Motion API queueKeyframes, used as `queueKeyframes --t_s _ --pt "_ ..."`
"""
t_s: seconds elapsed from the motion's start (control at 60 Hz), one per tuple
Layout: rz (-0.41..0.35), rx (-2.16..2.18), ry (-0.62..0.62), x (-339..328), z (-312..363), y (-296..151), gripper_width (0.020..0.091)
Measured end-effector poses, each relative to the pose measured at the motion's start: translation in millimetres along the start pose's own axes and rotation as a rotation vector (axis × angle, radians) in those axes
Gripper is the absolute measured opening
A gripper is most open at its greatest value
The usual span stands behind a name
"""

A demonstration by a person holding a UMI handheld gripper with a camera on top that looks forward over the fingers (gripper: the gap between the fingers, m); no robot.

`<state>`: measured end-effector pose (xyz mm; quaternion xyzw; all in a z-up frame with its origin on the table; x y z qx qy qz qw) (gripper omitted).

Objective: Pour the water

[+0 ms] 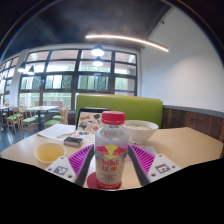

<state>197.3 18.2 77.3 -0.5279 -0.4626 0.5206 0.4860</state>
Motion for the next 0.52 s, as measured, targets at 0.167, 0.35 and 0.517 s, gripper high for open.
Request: queueKeyframes --t_s 0.167,0.35,0.517 --pt "-0.022 -0.031 0.029 -62 6 -18 0.0826" --pt "-0.02 -0.008 0.014 -151 16 -35 0.0823" --pt "-0.023 0.073 -0.028 -220 22 -42 0.0827"
Point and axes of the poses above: the point between the fingertips, and its own axes, seen from behind it with the camera up: z to the left, y down, x forward, the way the camera looks, the point moved 3 cm from there along -x, backward, against the way the camera looks, and after that the axes turned 4 degrees about x, right-handed, at the moved point
